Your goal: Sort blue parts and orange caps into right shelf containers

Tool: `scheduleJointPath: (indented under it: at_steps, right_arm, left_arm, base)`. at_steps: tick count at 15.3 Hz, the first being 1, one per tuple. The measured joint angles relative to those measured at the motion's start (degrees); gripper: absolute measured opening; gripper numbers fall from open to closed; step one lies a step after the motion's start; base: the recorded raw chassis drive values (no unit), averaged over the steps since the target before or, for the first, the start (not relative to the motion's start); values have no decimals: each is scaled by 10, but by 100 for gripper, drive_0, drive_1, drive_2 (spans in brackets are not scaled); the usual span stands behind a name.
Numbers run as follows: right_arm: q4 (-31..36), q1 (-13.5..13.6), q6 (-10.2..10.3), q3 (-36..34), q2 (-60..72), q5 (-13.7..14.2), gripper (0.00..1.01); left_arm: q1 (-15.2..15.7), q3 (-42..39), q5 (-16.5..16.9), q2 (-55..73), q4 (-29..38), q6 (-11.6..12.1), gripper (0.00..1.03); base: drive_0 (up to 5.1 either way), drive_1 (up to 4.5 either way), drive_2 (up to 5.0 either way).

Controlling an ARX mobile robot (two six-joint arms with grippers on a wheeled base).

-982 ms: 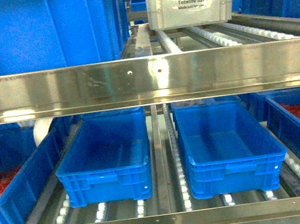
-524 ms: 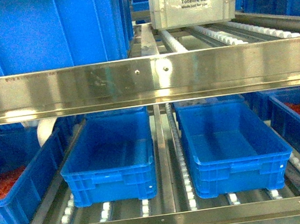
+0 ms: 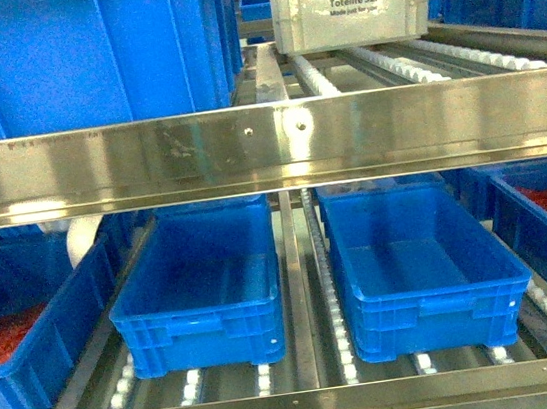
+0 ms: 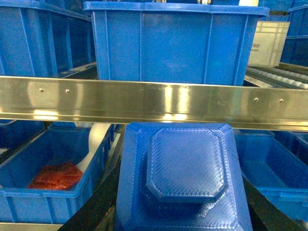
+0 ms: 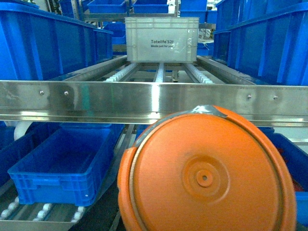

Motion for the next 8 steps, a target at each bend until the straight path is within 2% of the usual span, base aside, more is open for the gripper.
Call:
scheduleJointPath:
  at_steps: [7,8]
  right_arm:
    - [0,0,0,0,0,0,43]
    - [0,0,0,0,0,1,43]
  left_arm:
    - [0,0,0,0,0,0,41]
    - [0,0,1,0,0,6,41]
  base:
    - [0,0,0]
    - [0,0,0]
